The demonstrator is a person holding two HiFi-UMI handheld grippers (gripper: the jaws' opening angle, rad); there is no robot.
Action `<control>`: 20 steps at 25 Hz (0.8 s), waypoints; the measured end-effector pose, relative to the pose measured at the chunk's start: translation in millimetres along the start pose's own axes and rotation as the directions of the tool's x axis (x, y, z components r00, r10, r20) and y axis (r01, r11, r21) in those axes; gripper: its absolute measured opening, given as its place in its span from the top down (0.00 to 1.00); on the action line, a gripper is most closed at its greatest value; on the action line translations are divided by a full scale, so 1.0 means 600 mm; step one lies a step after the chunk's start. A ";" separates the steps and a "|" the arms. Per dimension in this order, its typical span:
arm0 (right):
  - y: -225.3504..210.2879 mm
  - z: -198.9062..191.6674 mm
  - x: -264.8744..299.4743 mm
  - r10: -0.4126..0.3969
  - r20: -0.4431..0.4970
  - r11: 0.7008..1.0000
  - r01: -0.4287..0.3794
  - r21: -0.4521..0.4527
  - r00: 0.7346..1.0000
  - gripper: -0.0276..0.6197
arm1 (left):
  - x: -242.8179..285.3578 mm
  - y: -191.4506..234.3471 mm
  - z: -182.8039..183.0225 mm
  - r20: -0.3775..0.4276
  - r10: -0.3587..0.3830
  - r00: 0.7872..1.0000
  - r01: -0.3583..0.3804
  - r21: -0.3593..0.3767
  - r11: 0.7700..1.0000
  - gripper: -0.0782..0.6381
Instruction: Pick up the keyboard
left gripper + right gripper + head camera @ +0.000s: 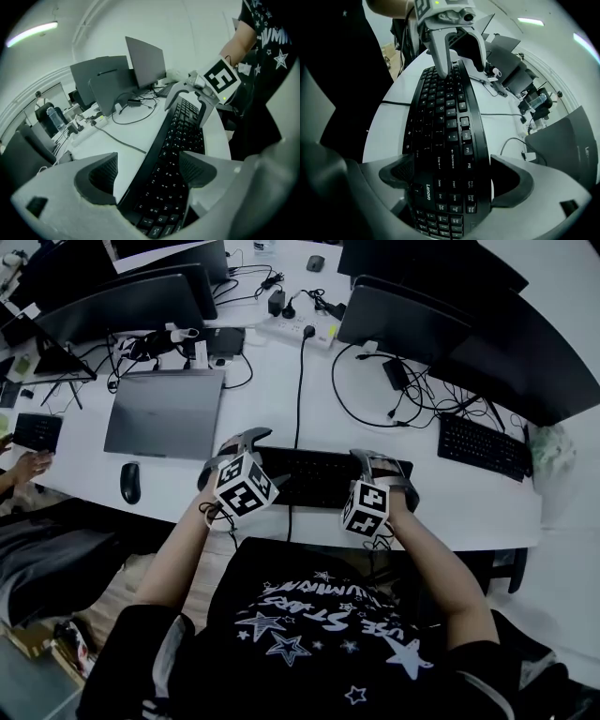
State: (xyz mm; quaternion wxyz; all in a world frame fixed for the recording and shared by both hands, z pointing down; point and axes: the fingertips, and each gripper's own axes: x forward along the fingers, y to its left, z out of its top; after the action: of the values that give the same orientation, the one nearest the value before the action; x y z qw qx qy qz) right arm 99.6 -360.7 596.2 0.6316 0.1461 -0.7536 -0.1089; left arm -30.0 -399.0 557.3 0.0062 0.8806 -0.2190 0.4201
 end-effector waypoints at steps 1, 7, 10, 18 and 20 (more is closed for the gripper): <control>0.001 0.001 -0.005 -0.030 0.005 1.000 0.030 -0.006 1.000 0.17 | 0.001 -0.005 0.004 -0.011 -0.021 1.000 0.021 0.027 0.999 0.33; 0.007 0.003 -0.027 -0.175 0.034 0.984 0.176 -0.035 0.984 0.17 | 0.004 -0.043 0.028 -0.065 -0.169 0.984 0.176 0.120 0.977 0.33; 0.010 0.005 -0.038 -0.253 0.065 0.965 0.257 -0.051 0.965 0.17 | 0.008 -0.065 0.035 -0.117 -0.240 0.964 0.257 0.155 0.954 0.33; 0.034 0.008 -0.065 -0.438 0.157 0.887 0.454 -0.086 0.885 0.17 | 0.028 -0.123 -0.003 -0.393 -0.328 0.859 0.425 0.191 0.885 0.33; 0.042 0.008 -0.074 -0.469 0.190 0.866 0.491 -0.090 0.862 0.17 | 0.028 -0.131 -0.017 -0.469 -0.318 0.824 0.450 0.199 0.871 0.33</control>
State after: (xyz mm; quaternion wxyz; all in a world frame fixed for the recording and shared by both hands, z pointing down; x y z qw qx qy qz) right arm 100.1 -321.7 563.5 0.5294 0.2767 -0.7330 -0.3254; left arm 2.7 -332.2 590.0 0.0045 0.7852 0.0381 0.6181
